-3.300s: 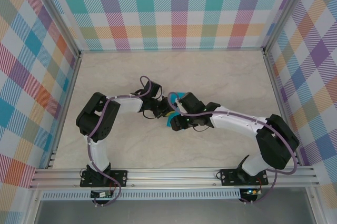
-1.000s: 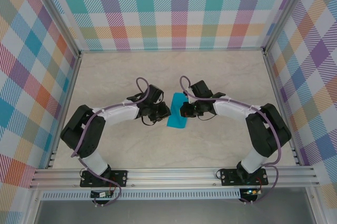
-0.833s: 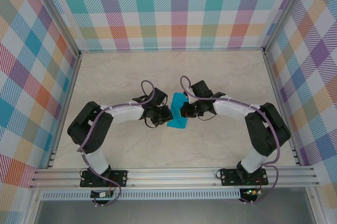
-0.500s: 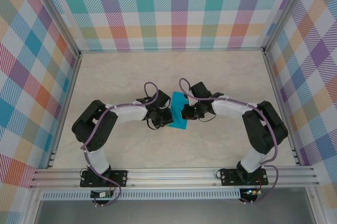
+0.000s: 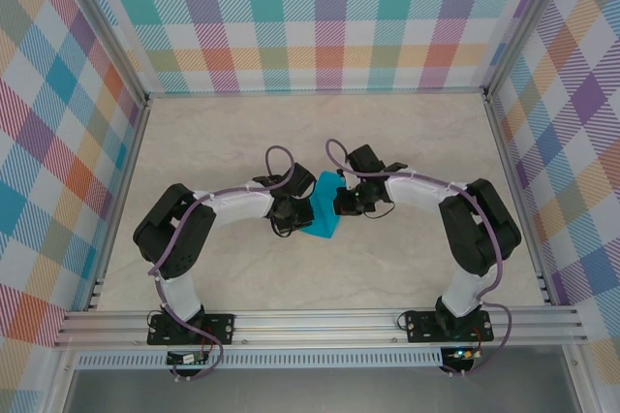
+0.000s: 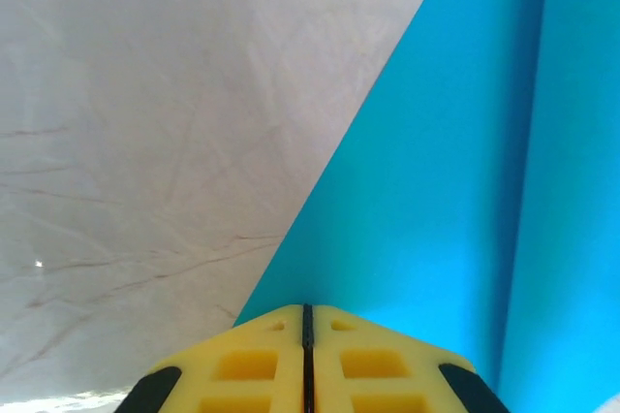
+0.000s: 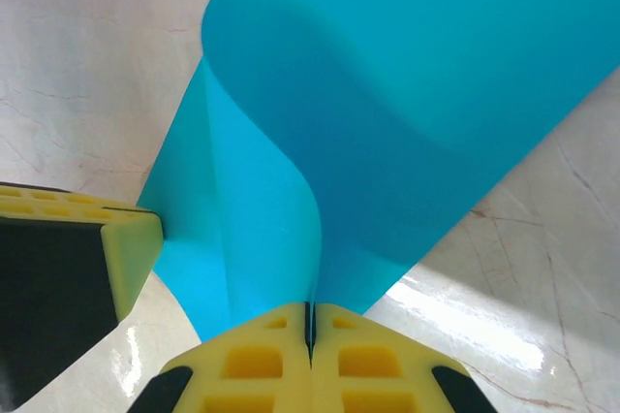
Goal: Fold a paper plane with a square sheet of paper (pick it up from the middle)
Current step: Fold the triangle a second time at the center of the table.
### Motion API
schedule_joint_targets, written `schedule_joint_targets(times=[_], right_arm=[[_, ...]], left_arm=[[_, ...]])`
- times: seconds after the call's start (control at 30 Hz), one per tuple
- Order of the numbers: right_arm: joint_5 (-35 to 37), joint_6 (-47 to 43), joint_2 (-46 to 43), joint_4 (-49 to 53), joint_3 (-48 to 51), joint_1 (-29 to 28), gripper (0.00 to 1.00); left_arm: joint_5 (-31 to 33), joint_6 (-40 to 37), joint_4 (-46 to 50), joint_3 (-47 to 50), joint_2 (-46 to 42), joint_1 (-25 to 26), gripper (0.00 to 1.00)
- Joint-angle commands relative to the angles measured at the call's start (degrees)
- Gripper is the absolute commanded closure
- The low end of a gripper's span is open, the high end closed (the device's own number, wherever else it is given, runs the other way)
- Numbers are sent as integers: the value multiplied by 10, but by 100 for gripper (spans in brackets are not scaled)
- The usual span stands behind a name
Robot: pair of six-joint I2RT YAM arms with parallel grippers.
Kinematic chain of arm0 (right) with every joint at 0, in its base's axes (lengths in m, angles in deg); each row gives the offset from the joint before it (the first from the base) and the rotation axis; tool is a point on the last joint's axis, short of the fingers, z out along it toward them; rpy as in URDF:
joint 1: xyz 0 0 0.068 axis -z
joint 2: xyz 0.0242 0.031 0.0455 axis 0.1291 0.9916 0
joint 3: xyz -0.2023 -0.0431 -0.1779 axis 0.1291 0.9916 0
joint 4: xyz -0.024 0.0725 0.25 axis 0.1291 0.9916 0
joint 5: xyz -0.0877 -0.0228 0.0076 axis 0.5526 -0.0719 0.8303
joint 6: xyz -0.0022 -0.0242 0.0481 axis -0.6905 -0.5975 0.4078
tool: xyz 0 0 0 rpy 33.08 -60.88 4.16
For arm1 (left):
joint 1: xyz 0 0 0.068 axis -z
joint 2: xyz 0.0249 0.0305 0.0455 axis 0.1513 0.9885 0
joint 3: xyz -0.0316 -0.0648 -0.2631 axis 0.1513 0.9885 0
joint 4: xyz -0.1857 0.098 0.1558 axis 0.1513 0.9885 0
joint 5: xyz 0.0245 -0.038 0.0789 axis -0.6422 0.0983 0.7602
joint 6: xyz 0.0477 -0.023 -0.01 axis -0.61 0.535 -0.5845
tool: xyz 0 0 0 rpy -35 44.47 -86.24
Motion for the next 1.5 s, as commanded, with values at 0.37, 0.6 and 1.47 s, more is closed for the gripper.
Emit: schedule_joint_targets(times=[0.37,0.6,1.47], right_arm=[[-51,-23,50,21,-38,3,96],[-50,-16,60,18,-40,3,95],[-33,-33,86,38,-61,3,94]], left_arm=[[-5,-25,24,-8,7,6,88],[-7,-26,16,0,1,6,87],[-7,-26,18,1,3,6,87]])
